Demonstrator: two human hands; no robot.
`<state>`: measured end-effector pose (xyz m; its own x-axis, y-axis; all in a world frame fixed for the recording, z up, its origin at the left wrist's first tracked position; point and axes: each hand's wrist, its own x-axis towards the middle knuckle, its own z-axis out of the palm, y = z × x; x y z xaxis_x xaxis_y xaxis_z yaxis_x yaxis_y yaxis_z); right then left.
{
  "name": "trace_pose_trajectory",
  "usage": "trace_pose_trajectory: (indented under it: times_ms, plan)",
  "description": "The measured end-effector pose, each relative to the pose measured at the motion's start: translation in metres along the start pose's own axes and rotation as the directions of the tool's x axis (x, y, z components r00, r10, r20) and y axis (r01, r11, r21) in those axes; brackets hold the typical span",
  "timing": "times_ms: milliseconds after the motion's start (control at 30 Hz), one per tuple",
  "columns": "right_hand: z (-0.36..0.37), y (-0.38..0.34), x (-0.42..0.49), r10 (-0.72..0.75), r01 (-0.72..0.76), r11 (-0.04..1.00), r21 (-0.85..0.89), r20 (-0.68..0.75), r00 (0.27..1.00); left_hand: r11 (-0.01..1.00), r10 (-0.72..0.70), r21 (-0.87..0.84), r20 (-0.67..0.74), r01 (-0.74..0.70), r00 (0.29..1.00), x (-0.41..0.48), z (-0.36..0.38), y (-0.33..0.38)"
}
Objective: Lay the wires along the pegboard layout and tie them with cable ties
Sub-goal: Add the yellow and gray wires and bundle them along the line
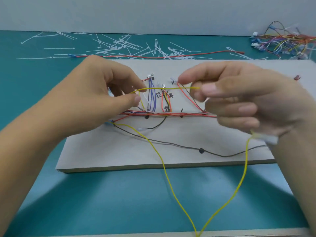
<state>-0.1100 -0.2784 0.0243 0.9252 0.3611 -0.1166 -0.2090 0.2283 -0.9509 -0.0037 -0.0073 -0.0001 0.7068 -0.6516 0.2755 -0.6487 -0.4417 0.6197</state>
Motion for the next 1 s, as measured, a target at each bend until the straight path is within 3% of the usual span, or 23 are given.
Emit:
trace_pose_trajectory:
  times_ms: [67, 200, 333, 433, 567, 867, 1000]
  plan:
    - [-0.007, -0.005, -0.004, -0.051, 0.052, 0.996, 0.076, -0.016, 0.999, 0.992, -0.014, 0.124, -0.069, 0.022, 0.998, -0.012, -0.006, -0.007]
    - [-0.013, -0.006, -0.003, -0.123, 0.097, 0.989, -0.111, -0.254, 0.959, 0.933, -0.077, 0.337, -0.157, 0.126, 0.985, -0.032, -0.005, -0.023]
    - [-0.014, -0.004, 0.0, -0.193, 0.025, 0.935, -0.355, -0.447, 0.874, 0.944, -0.144, 0.262, -0.218, 0.2, 0.965, -0.047, -0.008, -0.042]
    - [-0.017, 0.001, 0.003, -0.227, -0.137, 0.815, -0.562, -0.529, 0.817, 0.962, -0.218, 0.12, -0.207, 0.246, 0.954, -0.059, -0.018, -0.063]
    - [-0.019, 0.008, 0.006, -0.205, -0.338, 0.599, -0.726, -0.547, 0.811, 0.964, -0.261, 0.017, -0.162, 0.267, 0.952, -0.072, -0.028, -0.091]
    - [-0.02, 0.004, 0.002, 0.058, -0.463, 0.527, -0.713, -0.513, 0.857, 0.976, -0.204, 0.043, -0.14, 0.212, 0.969, -0.057, -0.025, -0.114]
    - [-0.02, 0.005, 0.004, 0.073, -0.472, 0.519, -0.713, -0.513, 0.856, 0.974, -0.198, 0.08, -0.152, 0.212, 0.968, -0.056, -0.033, -0.127]
